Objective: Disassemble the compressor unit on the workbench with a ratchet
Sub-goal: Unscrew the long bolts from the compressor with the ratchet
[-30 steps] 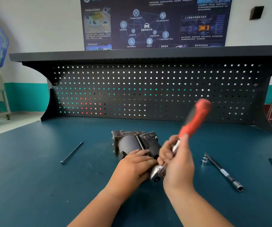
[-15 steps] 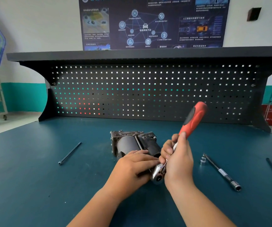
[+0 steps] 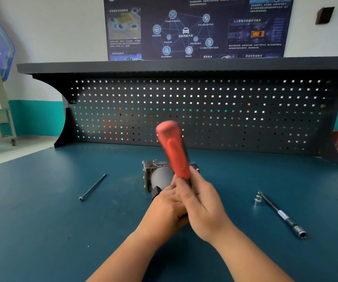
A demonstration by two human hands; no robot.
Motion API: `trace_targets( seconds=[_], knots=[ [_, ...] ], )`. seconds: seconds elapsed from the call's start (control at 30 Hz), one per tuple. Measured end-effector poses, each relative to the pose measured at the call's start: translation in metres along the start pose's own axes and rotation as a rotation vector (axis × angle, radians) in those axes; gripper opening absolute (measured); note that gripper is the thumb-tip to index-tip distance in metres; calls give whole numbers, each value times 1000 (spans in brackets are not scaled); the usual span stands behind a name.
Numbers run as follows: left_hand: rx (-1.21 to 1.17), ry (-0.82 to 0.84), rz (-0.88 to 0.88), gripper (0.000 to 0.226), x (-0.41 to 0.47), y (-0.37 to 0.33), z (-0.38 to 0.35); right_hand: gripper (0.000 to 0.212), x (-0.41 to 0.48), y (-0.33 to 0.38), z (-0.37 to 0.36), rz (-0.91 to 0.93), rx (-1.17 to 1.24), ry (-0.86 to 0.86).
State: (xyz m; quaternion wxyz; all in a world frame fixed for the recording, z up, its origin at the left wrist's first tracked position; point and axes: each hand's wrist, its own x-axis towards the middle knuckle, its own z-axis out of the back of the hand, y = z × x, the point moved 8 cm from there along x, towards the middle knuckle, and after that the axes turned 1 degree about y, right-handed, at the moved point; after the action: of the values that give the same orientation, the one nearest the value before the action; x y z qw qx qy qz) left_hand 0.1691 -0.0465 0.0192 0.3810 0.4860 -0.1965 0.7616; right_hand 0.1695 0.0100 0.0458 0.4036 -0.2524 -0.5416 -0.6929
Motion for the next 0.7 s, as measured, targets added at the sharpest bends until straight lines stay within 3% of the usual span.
trace_targets(
  seconds=[0.07,0.23,0.43,0.53,0.7],
  knots=[
    [-56,22,-64,3,0,0,-2,27,-2,-9,12,-86,195,-170],
    [1,147,-70,16,-3,2,-9,30,-16,-37,35,-318,553,-573],
    [-39,151,53,22,-2,7,-9,36,-48,-85,48,-693,1062,-1051],
    [-42,166,62,17,-2,8,-10,35,-44,-83,45,-682,1082,-1022],
    [-23,167,48,25,-2,8,-13,37,-22,-61,43,-560,856,-720]
  ],
)
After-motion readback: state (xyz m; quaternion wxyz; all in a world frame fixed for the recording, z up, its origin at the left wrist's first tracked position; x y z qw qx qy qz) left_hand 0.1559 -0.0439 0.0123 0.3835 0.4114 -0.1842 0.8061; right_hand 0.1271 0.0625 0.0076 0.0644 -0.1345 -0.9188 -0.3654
